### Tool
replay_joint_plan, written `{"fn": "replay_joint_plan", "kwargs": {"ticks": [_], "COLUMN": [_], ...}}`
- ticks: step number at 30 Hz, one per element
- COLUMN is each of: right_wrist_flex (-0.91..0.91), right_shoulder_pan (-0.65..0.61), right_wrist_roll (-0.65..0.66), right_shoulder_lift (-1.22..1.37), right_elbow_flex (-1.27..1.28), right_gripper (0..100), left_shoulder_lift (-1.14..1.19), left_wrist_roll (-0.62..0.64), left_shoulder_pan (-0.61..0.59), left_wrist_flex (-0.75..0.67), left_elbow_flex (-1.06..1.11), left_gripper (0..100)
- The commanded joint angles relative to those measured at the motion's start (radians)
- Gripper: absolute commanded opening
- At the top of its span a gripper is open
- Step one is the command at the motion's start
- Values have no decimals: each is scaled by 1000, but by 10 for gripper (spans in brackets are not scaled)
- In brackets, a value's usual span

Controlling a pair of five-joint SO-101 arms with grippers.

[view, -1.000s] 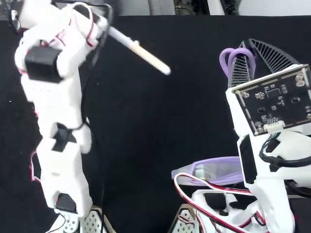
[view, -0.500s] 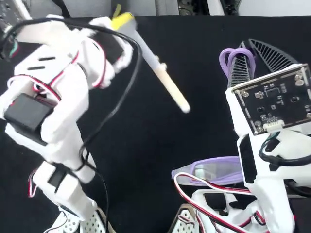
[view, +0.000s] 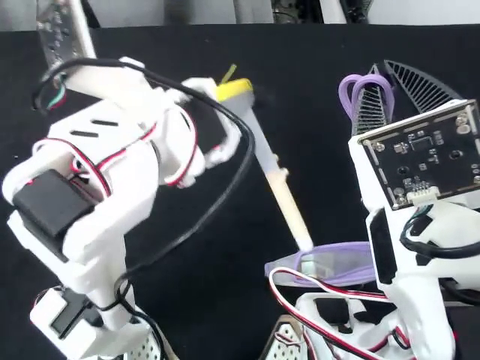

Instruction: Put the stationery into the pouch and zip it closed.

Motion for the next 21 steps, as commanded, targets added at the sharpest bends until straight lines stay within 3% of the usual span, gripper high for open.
{"fn": "replay_joint_plan", "kwargs": {"ticks": [1, 11, 21], "right_wrist_flex": [-21, -23, -25], "right_shoulder_pan": [11, 11, 11], "right_wrist_roll": [9, 9, 9], "right_shoulder_lift": [5, 5, 5], "right_elbow_flex": [7, 7, 7], "right_gripper": [11, 11, 11], "left_shoulder_lift": [-38, -35, -48], "left_wrist_roll": [-2, -21, -29], "left_shoulder_pan": [51, 91, 236], "left_wrist_flex": [-8, -6, -117], "left_elbow_flex": [28, 50, 303], "left_gripper": [30, 30, 30]}}
